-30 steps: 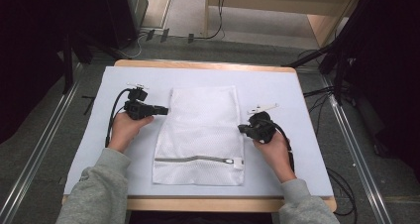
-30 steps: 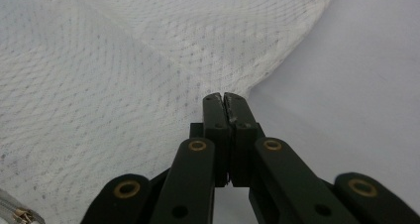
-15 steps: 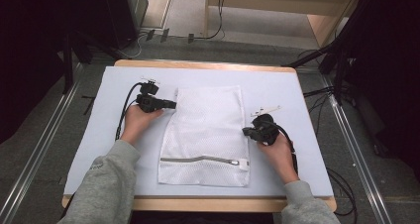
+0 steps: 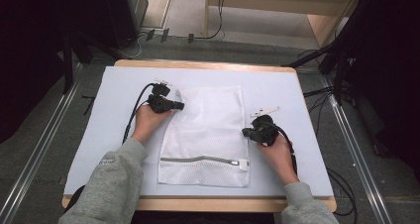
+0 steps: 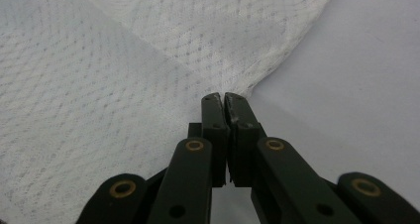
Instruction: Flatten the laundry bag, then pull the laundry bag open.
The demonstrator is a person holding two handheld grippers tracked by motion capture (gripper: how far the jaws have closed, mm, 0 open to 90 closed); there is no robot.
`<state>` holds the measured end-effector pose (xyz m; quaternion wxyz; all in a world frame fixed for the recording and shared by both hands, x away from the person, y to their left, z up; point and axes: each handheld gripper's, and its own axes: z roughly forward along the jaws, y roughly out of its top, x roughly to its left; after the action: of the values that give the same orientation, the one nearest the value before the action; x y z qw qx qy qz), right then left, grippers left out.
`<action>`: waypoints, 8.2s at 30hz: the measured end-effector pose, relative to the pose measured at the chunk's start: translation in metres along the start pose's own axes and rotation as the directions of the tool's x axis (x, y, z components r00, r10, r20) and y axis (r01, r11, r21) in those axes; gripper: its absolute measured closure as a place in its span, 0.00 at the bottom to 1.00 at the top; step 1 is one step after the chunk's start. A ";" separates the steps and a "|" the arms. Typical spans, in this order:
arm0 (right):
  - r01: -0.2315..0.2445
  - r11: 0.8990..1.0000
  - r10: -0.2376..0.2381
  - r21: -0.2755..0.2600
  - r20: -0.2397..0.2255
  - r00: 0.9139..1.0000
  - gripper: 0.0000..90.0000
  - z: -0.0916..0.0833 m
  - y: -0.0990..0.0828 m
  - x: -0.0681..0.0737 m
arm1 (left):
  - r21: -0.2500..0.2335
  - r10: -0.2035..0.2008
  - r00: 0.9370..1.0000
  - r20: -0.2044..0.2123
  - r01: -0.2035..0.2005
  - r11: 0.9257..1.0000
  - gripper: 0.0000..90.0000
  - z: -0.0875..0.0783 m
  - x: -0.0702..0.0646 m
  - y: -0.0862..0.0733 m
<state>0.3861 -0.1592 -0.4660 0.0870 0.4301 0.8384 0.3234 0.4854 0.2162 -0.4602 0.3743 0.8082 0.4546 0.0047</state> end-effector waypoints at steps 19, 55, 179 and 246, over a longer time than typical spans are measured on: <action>0.030 0.999 -0.029 -0.015 0.047 0.998 1.00 0.000 0.013 0.005 | -0.081 -0.084 0.996 -0.044 0.080 0.993 0.99 -0.067 0.007 -0.015; -0.029 0.999 0.030 -0.045 0.003 1.000 0.61 -0.047 -0.042 0.026 | -0.074 -0.010 0.994 -0.110 0.002 0.997 0.94 -0.012 0.042 0.005; -0.114 0.984 0.127 -0.140 0.086 0.988 0.88 0.051 0.068 -0.052 | -0.034 -0.064 0.995 -0.073 0.062 0.998 0.84 -0.055 -0.018 -0.055; -0.050 0.991 0.039 -0.123 -0.095 0.995 0.64 -0.042 -0.047 0.044 | -0.003 0.229 0.963 0.145 -0.231 0.973 0.46 -0.041 -0.133 -0.053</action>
<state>0.3097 -0.1645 -0.4563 0.0678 0.4271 0.8097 0.3968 0.3540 0.1592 -0.4188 0.3975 0.8563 0.3295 -0.0137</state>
